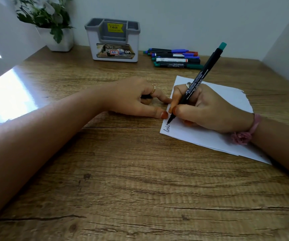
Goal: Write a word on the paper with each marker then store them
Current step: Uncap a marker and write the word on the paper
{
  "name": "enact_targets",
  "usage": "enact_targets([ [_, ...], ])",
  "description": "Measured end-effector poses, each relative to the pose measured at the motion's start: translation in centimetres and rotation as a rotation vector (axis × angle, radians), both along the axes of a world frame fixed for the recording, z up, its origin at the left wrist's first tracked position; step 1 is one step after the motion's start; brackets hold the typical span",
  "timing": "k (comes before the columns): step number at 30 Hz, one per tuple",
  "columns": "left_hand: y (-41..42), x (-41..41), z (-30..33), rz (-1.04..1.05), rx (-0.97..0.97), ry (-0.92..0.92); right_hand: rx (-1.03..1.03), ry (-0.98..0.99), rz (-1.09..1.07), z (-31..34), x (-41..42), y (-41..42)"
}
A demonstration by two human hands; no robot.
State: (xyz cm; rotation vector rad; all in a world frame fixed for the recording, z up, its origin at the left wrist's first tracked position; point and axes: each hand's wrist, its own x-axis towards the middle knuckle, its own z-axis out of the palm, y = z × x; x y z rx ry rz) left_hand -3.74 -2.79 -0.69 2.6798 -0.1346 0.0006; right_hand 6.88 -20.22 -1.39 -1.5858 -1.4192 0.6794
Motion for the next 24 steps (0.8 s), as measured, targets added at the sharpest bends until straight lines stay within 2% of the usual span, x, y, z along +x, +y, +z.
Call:
enact_targets([
  [4,-0.3,0.0,0.4,0.01,0.014,-0.013,0.086,0.292,-0.121,0.5,0.2,0.0],
  [7,-0.1,-0.1,0.0,0.062,-0.128,-0.023,0.142,0.39,-0.143,1.4,0.5,0.1],
  [10,-0.2,-0.5,-0.2,0.106,-0.234,-0.069,0.176,0.353,-0.144,2.0,1.2,-0.1],
  [12,-0.4,-0.6,0.1,0.141,-0.233,-0.094,0.173,0.311,-0.107,2.3,1.6,-0.4],
  [15,-0.9,-1.0,0.5,0.157,-0.241,-0.16,0.115,0.378,-0.057,2.8,2.2,-0.8],
  [24,-1.7,-1.5,1.1,0.128,-0.261,-0.325,0.154,0.293,-0.126,3.3,1.8,-1.2],
])
